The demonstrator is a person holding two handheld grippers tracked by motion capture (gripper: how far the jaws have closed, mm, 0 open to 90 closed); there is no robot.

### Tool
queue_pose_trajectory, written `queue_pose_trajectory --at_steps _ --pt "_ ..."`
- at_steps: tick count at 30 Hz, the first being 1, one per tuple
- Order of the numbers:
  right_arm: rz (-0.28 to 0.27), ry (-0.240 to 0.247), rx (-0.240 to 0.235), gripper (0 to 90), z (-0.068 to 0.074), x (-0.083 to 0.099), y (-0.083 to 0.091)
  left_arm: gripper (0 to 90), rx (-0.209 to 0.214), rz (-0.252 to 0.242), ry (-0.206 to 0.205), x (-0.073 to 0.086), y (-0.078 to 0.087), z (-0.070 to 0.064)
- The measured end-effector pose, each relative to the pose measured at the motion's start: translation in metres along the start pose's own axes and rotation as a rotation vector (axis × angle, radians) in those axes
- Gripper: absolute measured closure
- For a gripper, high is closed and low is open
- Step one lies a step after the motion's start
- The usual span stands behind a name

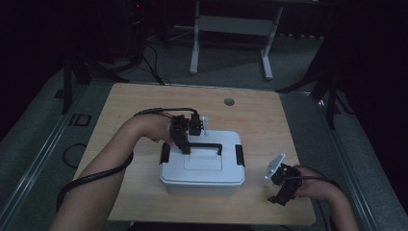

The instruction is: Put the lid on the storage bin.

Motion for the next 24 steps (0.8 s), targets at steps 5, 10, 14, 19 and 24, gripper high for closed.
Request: queue_pose_trajectory --at_steps 5,10,14,19,24 --pt "-0.002 0.000 0.005 14.1 0.000 0.000 0.001 68.7 -0.030 -0.049 0.045 0.003 0.002 0.003" --pt "-0.002 -0.003 0.008 14.1 -0.001 0.000 0.003 32.9 -0.084 -0.075 0.091 0.010 0.001 0.005" --pt "-0.004 -0.009 0.013 14.1 -0.001 -0.001 0.004 11.5 -0.120 -0.071 0.102 0.015 0.000 0.005" --pt "-0.004 -0.011 0.019 14.1 -0.001 -0.002 0.006 3.4 -0.166 -0.112 0.105 0.023 0.005 0.003" --pt "-0.008 -0.019 0.026 14.1 -0.002 -0.004 0.006 3.3 -0.203 -0.138 0.114 0.033 0.006 -0.001"
Point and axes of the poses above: each handheld gripper's, and its own axes: y roughly backward along the jaws, x roughly out of its underside, z roughly to its left, the point moved 2 cm from there along -y, roughly forward along the jaws, and after that the axes turned 12 degrees about -y, right-handed, at the moved point
